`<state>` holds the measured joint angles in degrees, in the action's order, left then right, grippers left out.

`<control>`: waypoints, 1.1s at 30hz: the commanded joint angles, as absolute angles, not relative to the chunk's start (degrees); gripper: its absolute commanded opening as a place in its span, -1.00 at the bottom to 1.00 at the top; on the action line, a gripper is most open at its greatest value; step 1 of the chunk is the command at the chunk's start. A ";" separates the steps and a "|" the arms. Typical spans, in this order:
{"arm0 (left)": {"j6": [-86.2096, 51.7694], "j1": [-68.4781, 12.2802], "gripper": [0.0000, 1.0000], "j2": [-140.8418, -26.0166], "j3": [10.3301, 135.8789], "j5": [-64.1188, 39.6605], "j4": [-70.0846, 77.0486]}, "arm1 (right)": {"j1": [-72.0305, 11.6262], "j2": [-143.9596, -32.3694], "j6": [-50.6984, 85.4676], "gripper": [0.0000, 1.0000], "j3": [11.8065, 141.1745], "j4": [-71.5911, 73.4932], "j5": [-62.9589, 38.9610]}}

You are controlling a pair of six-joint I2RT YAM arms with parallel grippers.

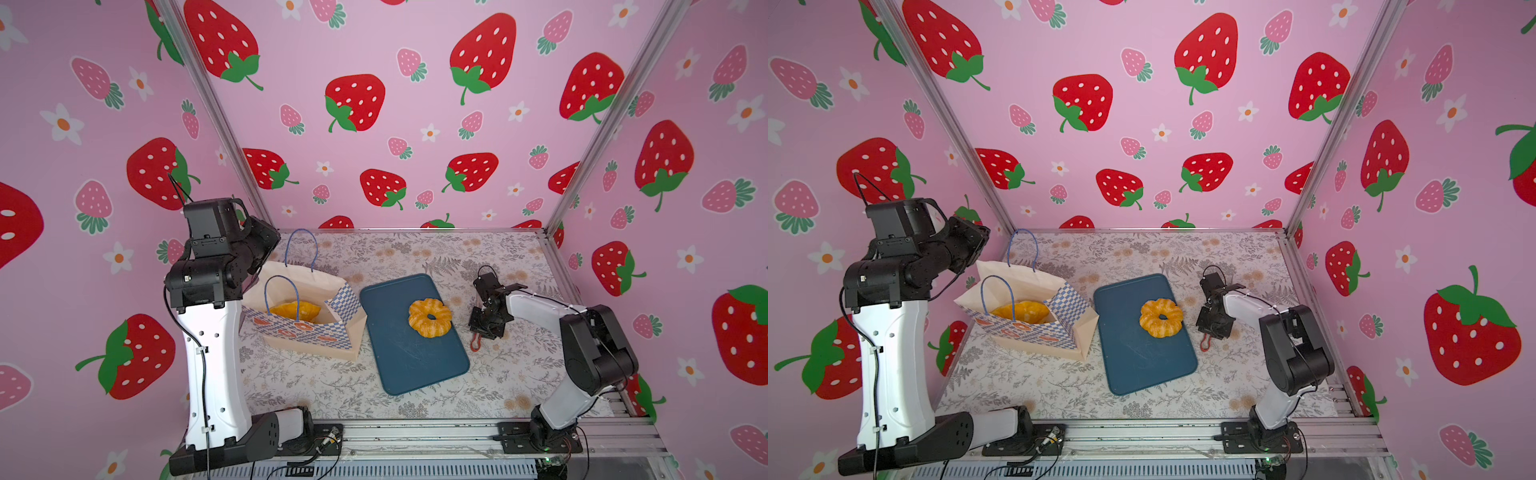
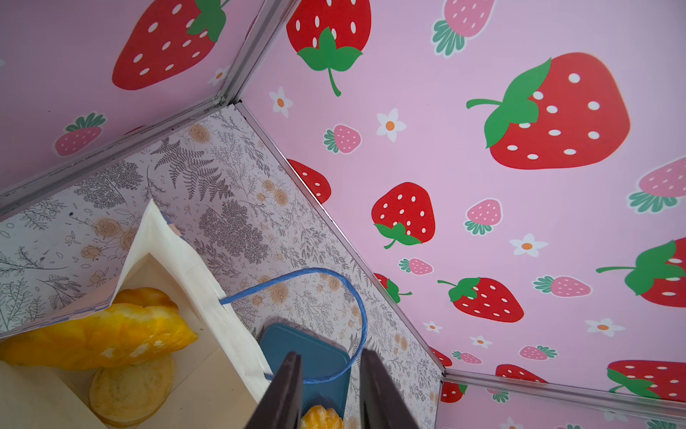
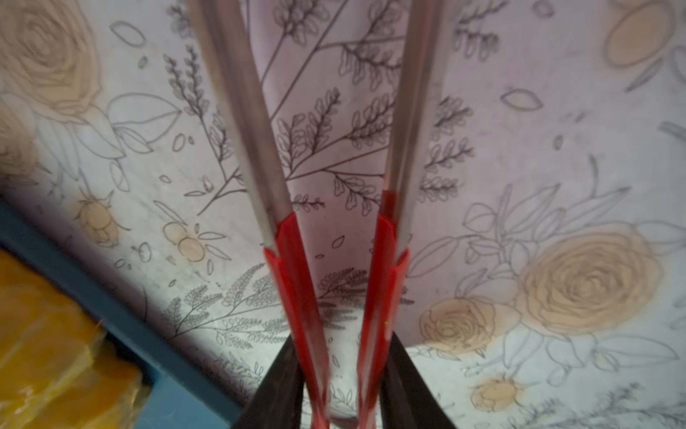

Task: Pack bread into a paper bag
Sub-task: Place the clamp at the center of the board, then pick up the clamp from the center of the board.

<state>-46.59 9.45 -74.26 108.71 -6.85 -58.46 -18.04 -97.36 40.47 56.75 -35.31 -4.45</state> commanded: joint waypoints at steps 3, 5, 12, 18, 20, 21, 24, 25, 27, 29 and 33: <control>-46.47 9.31 -0.37 -74.62 109.94 -7.48 -57.42 | -17.75 -101.76 40.77 -0.29 55.20 -33.40 -8.78; -46.43 9.32 -0.37 -74.61 110.11 -7.47 -57.48 | -17.67 -102.81 40.61 -0.28 55.33 -33.11 -9.30; -46.23 9.25 -0.36 -75.01 110.21 -7.47 -57.36 | -17.67 -103.99 38.25 -1.00 58.33 -35.10 -6.81; -45.96 9.31 -0.36 -75.41 109.45 -7.47 -57.05 | -17.88 -96.75 35.25 -1.00 62.59 -44.33 -8.15; -45.96 9.31 -0.36 -75.24 108.90 -7.48 -56.77 | -18.41 -92.95 34.10 -1.00 65.66 -51.13 -9.27; -46.12 9.34 -0.36 -75.15 108.66 -7.48 -56.56 | -18.89 -91.60 33.50 -1.00 67.03 -54.36 -9.67; -46.40 9.32 -0.36 -75.01 108.20 -7.48 -56.00 | -21.46 -87.71 32.07 -1.00 72.33 -66.78 -11.52; -46.55 9.32 -0.37 -75.01 108.08 -7.48 -55.79 | -22.55 -86.29 31.54 -1.00 73.48 -70.74 -12.02; -46.86 9.29 -0.36 -74.97 107.68 -9.56 -55.43 | -24.03 -83.85 30.43 -1.00 74.80 -77.31 -13.26; -47.19 9.31 -0.36 -74.97 107.50 -9.82 -55.12 | -24.60 -81.44 29.09 -1.00 75.06 -82.39 -16.34; -48.09 9.24 -0.37 -75.11 107.31 -10.92 -54.33 | -26.74 -78.19 26.68 -1.00 73.79 -90.23 -24.13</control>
